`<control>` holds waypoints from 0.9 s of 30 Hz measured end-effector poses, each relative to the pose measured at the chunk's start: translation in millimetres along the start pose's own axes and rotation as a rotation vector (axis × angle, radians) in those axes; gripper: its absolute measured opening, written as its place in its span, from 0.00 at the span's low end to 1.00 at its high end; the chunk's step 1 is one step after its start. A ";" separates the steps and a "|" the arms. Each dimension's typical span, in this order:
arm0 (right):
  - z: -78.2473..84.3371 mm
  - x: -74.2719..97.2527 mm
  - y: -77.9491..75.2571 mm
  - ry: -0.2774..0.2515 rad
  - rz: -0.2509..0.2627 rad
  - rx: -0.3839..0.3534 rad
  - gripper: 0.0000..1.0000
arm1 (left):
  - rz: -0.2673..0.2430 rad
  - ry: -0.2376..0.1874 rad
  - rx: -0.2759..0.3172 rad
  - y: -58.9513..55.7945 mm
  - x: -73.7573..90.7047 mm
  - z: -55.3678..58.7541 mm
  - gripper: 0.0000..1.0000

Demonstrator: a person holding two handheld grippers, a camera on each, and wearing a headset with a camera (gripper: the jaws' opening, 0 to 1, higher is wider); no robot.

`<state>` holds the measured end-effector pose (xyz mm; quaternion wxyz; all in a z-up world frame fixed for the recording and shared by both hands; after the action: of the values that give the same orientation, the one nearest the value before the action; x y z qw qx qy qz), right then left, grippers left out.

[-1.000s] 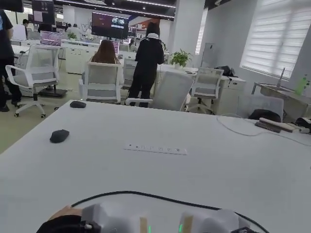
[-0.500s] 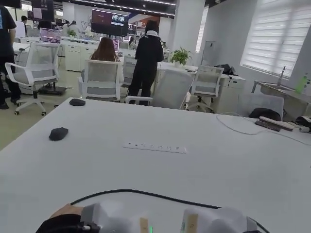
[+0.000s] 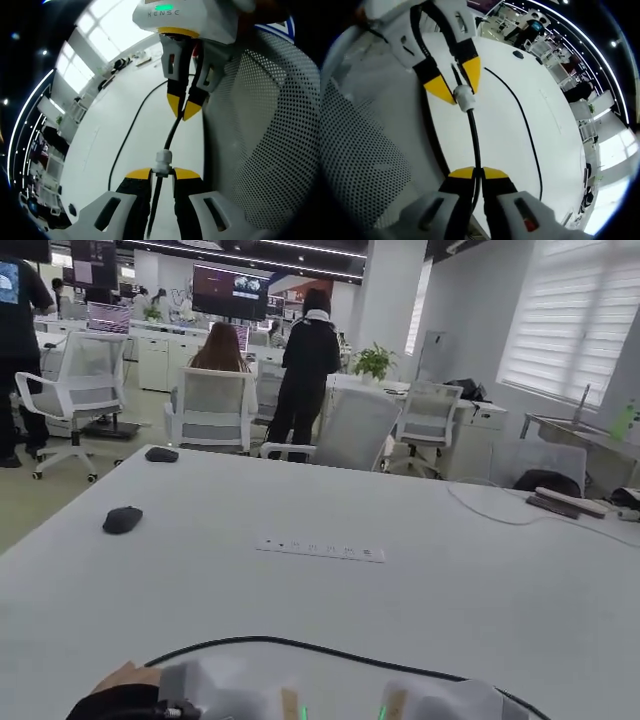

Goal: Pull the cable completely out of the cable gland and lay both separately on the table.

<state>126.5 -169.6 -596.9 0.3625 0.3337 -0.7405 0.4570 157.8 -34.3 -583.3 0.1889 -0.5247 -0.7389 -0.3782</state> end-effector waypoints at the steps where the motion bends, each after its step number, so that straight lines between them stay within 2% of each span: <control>1: -1.0 1.1 -0.3 -0.010 -0.001 -0.004 0.03 | -0.004 -0.004 0.002 0.7 0.9 -0.4 0.17; 2: -1.4 1.2 -0.3 -0.013 -0.001 -0.004 0.04 | -0.009 -0.002 0.000 1.2 1.3 -0.1 0.17; 6: -9.1 1.9 2.9 -0.064 -0.018 0.012 0.19 | -0.007 -0.007 0.000 0.3 1.3 -0.3 0.17; 7: -11.9 2.7 3.3 -0.088 -0.022 0.020 0.19 | -0.007 -0.008 -0.004 0.0 1.3 -0.8 0.17; 8: -16.8 3.9 3.9 -0.134 -0.028 0.013 0.18 | -0.005 -0.011 -0.008 -0.8 1.3 -1.8 0.17; 14: -29.7 12.7 2.6 -0.238 0.006 0.045 0.17 | 0.006 -0.037 -0.016 -3.0 2.0 -6.4 0.17; 16: -30.8 14.4 1.3 -0.253 0.016 0.045 0.15 | 0.009 -0.049 -0.014 -3.1 2.6 -8.3 0.17; 19: -29.4 15.1 0.3 -0.257 0.015 0.031 0.03 | 0.010 -0.055 -0.014 -3.3 2.5 -8.9 0.17; 22: -28.7 15.0 -0.3 -0.248 0.034 0.033 0.03 | 0.007 -0.059 -0.004 -2.2 2.4 -9.2 0.17; 27: -20.0 10.1 -3.0 -0.175 0.045 0.019 0.03 | -0.005 -0.049 -0.002 0.2 2.9 -6.9 0.17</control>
<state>128.4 -154.0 -580.7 0.2830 0.3589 -0.7724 0.4410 156.1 -37.6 -576.8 0.1693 -0.5321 -0.7443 -0.3663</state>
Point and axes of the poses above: the centre of the closed fingertips' face, and the gripper's own axes: x roughly backward along the fingers, y roughly to its left, z roughly out of its underside, the point moved 8 cm from there along x, roughly backward along the fingers, and after that the axes turned 9 degrees about x, right-handed, at the moved point
